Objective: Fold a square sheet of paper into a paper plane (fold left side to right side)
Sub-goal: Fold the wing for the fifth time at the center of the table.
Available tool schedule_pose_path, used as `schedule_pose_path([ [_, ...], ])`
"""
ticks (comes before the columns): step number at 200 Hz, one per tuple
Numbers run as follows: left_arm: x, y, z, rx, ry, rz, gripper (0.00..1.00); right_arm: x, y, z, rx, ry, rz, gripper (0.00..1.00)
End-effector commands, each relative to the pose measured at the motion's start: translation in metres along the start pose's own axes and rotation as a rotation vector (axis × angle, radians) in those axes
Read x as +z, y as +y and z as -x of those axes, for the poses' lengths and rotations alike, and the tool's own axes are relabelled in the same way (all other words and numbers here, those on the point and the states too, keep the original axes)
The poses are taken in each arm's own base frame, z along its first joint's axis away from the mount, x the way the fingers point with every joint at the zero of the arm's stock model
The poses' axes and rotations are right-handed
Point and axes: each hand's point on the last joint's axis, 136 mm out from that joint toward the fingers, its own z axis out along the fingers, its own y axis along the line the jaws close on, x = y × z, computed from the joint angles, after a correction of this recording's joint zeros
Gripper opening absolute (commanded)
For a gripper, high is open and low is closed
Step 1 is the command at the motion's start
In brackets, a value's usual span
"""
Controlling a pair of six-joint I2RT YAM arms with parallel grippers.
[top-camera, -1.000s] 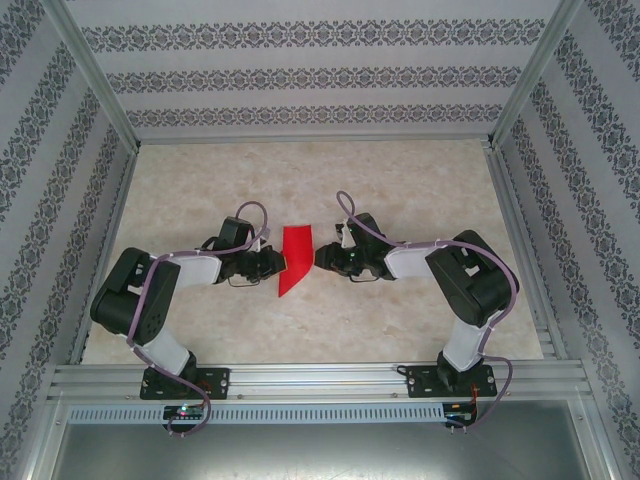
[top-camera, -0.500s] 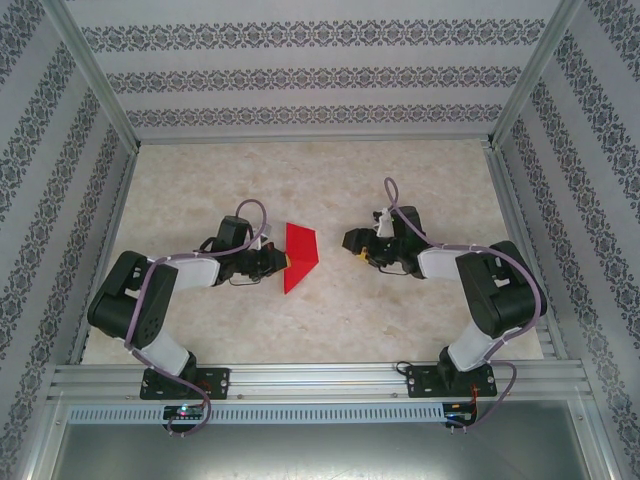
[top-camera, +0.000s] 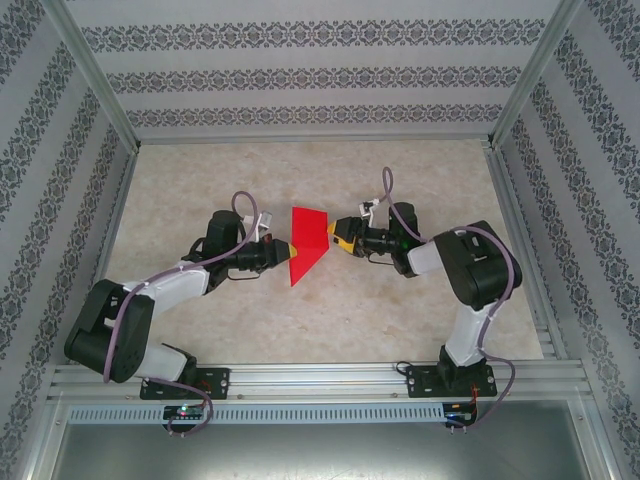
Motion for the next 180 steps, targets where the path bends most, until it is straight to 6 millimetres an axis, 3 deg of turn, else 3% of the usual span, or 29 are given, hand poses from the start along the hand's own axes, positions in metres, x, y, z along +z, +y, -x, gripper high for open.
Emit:
schedule_pose_path([
  [1, 0.001, -0.015, -0.004, 0.03, 0.019, -0.042, 0.01, 0.0, 0.031, 0.01, -0.074, -0.015, 0.144, 0.69],
  [32, 0.005, -0.019, -0.006, 0.033, 0.028, -0.053, 0.0, 0.003, 0.029, 0.006, -0.068, -0.008, 0.146, 0.67],
  [73, 0.013, -0.022, -0.009, 0.042, 0.056, -0.059, 0.0, 0.009, 0.033, 0.003, -0.071, 0.012, 0.157, 0.53],
  [130, 0.025, 0.004, -0.015, -0.004, 0.074, -0.006, 0.0, -0.001, 0.024, 0.003, -0.067, -0.014, 0.109, 0.16],
  [180, 0.039, 0.032, -0.024, -0.044, 0.095, 0.04, 0.0, -0.013, -0.001, -0.009, -0.07, -0.013, -0.051, 0.03],
])
